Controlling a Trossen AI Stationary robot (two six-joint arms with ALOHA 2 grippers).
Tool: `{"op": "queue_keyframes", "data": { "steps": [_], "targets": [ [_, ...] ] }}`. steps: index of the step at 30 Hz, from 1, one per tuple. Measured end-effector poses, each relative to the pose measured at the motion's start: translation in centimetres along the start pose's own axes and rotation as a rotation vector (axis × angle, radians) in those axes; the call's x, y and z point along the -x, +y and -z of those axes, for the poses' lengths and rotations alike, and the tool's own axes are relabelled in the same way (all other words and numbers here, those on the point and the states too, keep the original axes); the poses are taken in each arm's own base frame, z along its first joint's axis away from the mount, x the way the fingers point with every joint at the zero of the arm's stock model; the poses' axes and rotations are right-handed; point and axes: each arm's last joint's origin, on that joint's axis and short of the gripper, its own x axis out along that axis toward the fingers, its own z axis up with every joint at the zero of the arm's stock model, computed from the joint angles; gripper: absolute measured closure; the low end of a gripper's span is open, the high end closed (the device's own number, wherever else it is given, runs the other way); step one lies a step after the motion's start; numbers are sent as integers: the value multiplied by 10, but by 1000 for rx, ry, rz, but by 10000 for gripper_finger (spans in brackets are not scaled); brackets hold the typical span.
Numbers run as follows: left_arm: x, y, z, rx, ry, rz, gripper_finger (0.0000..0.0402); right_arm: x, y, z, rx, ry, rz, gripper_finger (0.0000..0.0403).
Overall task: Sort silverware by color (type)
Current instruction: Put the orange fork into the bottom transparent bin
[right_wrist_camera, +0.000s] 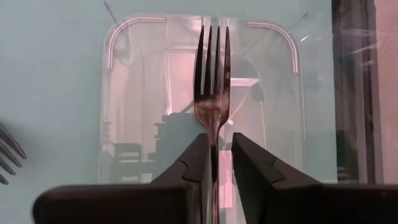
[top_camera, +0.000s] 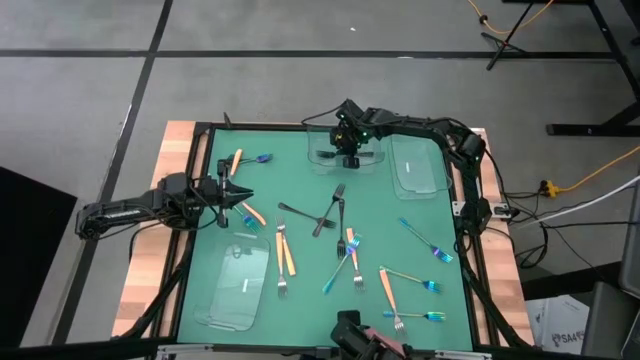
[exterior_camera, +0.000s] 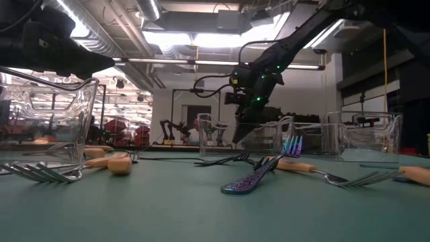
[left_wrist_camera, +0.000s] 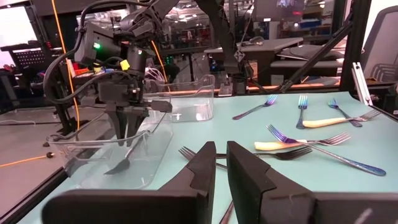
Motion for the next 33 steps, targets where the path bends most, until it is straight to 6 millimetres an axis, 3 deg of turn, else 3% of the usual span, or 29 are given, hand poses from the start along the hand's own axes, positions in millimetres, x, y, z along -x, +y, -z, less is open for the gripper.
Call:
{"op": "queue_keyframes", "data": {
  "steps": [15,20,27,33],
  "targets": [
    [0,0,0,0,0,0,369,0,0,0,0,3,1,338],
    [0,1,-2,0,-24,-36,369,8,0,-1,10,7,25,338],
    [2,7,-16,137,-167,-197,369,49,2,-15,30,-49,102,338],
    [3,8,-22,225,-245,-226,342,94,21,-33,75,-90,170,338]
  ]
}}
